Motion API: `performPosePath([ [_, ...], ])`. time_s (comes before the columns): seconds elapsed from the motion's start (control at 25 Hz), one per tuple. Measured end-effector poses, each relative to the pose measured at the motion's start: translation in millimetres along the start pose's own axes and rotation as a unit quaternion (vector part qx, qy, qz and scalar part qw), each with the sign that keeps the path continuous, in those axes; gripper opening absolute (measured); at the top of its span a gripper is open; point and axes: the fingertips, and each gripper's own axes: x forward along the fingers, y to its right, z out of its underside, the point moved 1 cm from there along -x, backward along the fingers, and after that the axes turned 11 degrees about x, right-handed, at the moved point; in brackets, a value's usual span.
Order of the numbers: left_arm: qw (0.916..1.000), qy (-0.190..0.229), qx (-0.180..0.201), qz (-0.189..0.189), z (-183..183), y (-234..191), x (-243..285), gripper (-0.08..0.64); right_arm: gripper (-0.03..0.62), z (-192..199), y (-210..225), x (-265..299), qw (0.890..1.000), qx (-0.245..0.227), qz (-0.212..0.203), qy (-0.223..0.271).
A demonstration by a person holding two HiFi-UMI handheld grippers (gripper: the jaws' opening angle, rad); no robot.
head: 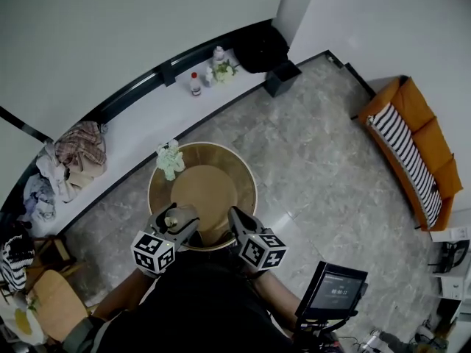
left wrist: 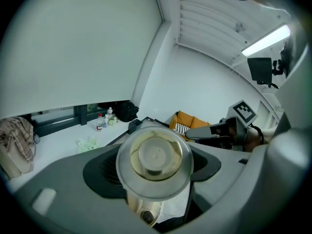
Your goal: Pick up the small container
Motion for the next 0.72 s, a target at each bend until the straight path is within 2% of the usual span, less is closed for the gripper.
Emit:
performPosePath([
  [0.12,0.9999,0.014,0.004,0.004,-12,0,-1,0.333,0.006,-9,-6,-2,1.0,0.0,-0.007,0.016],
  [0.72,0.9974,0.069,0.0,0.019,-57,5,-21,0.333,0.006,-45,-53,-16,0.992,-0.082,-0.045,0.081],
])
